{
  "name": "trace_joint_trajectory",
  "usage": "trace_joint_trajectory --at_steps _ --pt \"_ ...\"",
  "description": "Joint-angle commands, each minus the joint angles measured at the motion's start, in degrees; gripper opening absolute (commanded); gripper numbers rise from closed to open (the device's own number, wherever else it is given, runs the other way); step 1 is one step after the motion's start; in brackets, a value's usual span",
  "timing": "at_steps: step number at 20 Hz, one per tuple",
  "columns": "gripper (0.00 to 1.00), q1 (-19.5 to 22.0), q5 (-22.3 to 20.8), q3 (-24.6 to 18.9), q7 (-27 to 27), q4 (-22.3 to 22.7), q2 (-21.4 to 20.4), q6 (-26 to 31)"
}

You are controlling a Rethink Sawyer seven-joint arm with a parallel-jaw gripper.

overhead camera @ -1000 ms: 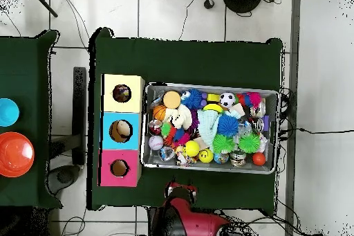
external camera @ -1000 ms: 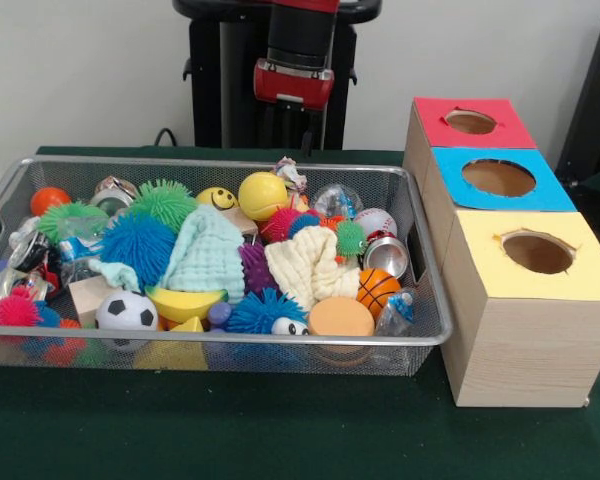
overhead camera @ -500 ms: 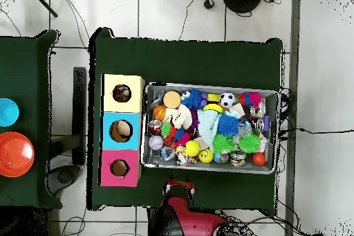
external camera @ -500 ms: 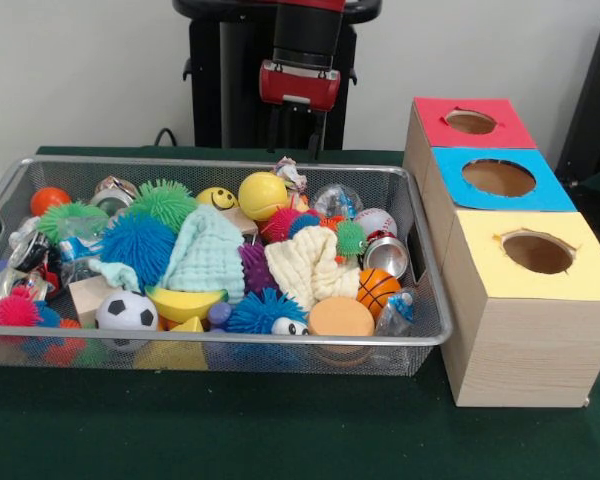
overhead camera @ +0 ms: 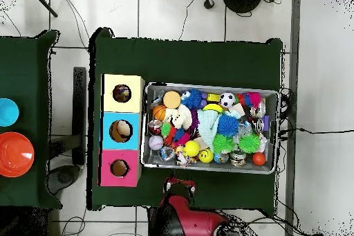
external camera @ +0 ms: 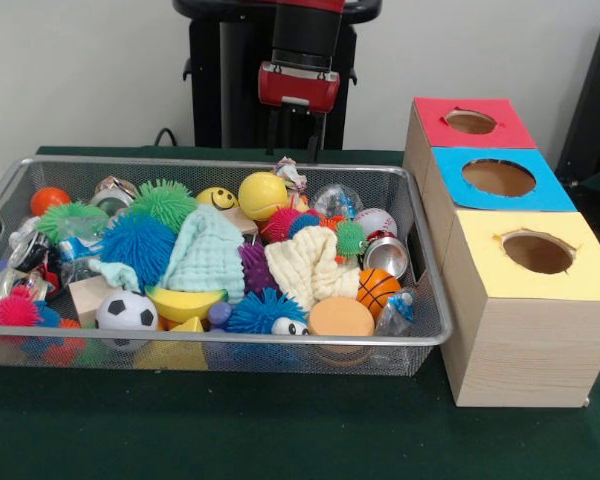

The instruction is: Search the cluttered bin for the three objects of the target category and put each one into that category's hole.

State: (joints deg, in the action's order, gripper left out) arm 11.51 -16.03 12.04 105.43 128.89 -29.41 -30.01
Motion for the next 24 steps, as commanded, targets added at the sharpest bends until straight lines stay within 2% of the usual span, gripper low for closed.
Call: trace_joint_trajectory --at_steps 1,24 --pt "1.0 1.1 -0.6 -1.7 6.6 -10.0 0.2 -5.3" --pt "1.0 2.0 0.3 -2.0 7.3 -15.1 6.7 -9.5"
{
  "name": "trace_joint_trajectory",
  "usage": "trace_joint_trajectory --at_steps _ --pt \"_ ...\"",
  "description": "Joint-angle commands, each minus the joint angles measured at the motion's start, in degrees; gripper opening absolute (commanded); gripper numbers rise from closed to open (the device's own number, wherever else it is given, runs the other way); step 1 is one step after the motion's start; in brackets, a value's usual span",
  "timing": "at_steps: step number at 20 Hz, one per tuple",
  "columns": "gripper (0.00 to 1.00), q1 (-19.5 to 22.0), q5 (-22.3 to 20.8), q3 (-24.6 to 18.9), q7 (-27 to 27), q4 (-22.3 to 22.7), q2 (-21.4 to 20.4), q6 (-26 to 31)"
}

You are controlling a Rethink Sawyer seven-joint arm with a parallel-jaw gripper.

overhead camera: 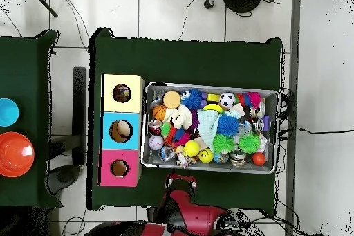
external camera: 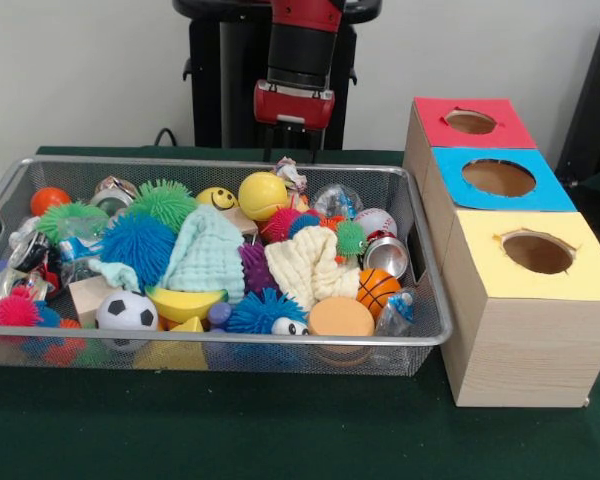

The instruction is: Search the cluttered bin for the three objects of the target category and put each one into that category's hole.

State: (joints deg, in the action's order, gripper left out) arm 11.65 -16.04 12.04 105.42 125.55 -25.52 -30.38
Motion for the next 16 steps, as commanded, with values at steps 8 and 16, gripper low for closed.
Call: trace_joint_trajectory --at_steps 8,16 --pt "1.0 2.0 0.4 -2.0 7.4 -12.4 3.5 -9.6" --pt "0.0 1.7 0.5 -1.9 7.6 -12.1 3.2 -9.2"
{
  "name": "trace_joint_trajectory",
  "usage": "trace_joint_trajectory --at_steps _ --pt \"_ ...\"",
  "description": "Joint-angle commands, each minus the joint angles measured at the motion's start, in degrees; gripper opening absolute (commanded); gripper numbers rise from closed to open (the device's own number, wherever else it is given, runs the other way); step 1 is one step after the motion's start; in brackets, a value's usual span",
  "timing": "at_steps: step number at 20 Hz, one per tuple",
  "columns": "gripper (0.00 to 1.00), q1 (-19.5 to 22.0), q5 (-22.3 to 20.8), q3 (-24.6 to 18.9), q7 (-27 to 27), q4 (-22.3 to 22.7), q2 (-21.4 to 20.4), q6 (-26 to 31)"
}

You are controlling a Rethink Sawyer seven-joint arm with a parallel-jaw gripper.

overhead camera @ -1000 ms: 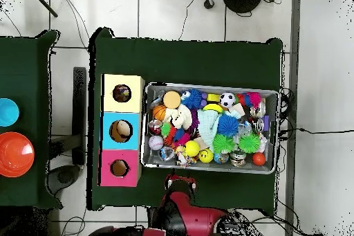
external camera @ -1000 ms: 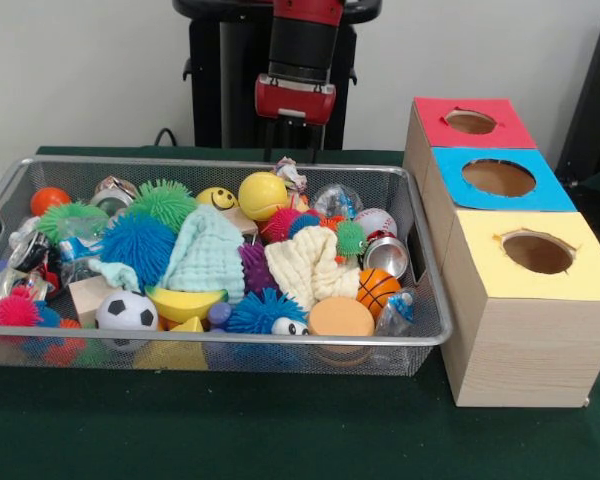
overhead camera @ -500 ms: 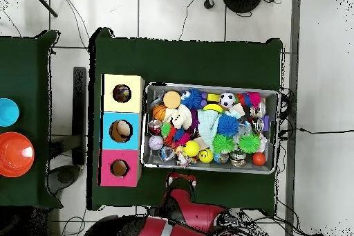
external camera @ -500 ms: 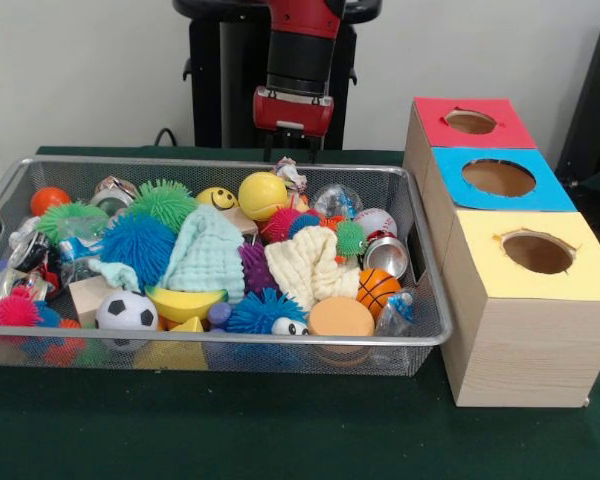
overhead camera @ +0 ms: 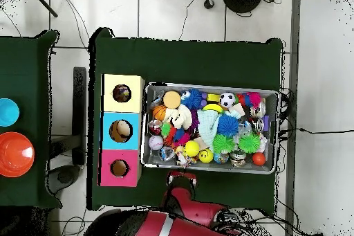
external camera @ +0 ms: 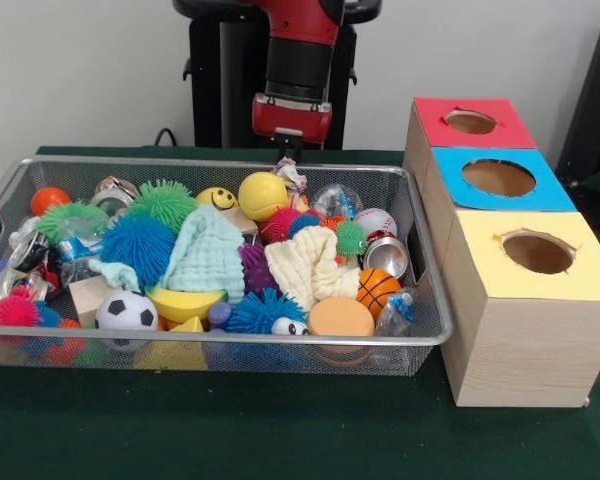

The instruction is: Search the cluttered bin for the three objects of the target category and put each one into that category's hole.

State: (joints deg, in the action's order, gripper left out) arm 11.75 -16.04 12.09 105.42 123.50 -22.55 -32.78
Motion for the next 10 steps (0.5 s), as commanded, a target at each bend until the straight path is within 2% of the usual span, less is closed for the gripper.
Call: trace_joint_trajectory --at_steps 1,7,8,10 --pt "0.0 1.8 0.2 -2.2 7.7 -10.0 0.0 -6.5" --pt "0.0 1.5 0.1 -1.9 7.6 -9.9 -0.1 -7.1" --pt "1.0 1.5 0.2 -1.8 7.6 -10.0 0.1 -7.4" --pt "1.0 1.3 0.1 -1.7 7.3 -10.0 -0.2 -6.3"
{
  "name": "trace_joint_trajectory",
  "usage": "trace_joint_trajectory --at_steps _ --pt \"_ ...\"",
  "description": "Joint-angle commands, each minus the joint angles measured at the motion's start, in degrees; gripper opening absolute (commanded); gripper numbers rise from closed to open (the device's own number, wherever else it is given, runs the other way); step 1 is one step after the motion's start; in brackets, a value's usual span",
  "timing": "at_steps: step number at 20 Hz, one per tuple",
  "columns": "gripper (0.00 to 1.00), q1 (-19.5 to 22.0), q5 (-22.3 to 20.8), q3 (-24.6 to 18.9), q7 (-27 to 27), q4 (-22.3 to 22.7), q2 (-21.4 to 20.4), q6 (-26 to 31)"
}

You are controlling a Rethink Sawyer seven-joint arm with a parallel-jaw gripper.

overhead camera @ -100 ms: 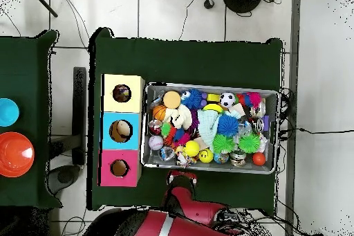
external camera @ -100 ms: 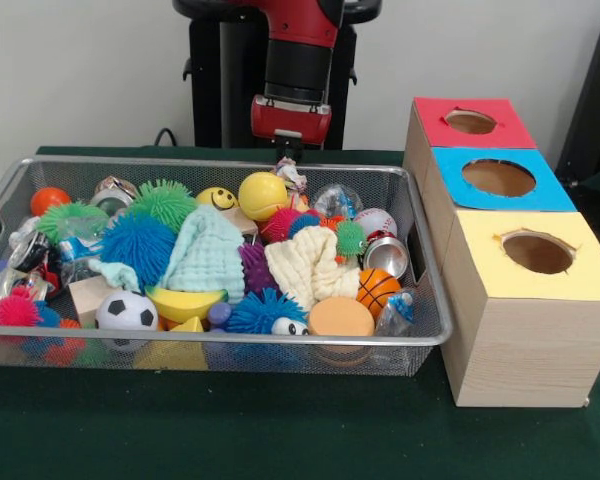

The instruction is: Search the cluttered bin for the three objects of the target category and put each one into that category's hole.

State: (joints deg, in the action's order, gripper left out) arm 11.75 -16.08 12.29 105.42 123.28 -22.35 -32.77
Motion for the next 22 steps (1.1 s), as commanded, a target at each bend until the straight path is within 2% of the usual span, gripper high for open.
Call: trace_joint_trajectory --at_steps 1,11,22 --pt "1.0 1.3 0.0 -1.9 7.1 -9.8 -0.5 -5.8" --pt "1.0 2.2 -1.5 -3.0 7.8 -8.6 -2.9 -2.8" --pt "1.0 2.8 -2.4 -4.5 8.4 -5.6 -10.2 5.8"
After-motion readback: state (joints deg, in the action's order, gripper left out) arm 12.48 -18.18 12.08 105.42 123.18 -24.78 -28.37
